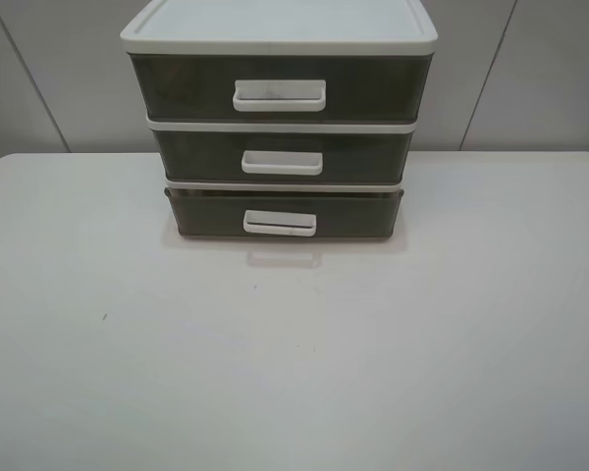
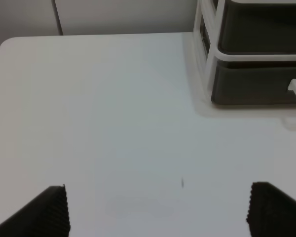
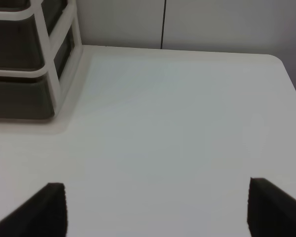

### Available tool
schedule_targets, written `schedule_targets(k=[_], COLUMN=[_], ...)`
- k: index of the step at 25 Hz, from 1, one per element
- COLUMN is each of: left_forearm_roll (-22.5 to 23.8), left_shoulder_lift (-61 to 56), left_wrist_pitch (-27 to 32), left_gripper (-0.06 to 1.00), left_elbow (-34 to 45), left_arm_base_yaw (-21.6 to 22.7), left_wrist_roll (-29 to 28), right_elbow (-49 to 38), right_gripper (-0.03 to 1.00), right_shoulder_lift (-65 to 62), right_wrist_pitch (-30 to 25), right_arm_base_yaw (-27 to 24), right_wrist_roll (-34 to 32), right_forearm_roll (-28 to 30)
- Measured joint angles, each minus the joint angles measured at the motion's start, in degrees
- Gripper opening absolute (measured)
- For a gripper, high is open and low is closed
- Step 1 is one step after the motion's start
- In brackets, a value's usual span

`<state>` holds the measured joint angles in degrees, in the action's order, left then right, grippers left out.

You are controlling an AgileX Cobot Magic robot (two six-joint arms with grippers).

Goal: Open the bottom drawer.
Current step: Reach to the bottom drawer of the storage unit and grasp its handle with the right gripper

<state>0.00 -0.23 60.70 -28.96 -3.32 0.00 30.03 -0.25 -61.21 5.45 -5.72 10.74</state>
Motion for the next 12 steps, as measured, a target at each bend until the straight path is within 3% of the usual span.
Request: schedule_targets(k=[12], left_forearm_roll=[0.00], left_shoulder_lift=[0.00], left_wrist_pitch=[0.00], left_gripper=[0.74], left_elbow=[0.00], left_arm_base_yaw=[0.00], left_wrist_roll=[0.00], right_elbow=[0.00], right_gripper=[0.73], right_shoulder_lift=[0.00], right_wrist_pitch=[0.00], right_arm_base_yaw=[0.00], right_wrist_roll=[0.00], right_forearm_roll=[0.00])
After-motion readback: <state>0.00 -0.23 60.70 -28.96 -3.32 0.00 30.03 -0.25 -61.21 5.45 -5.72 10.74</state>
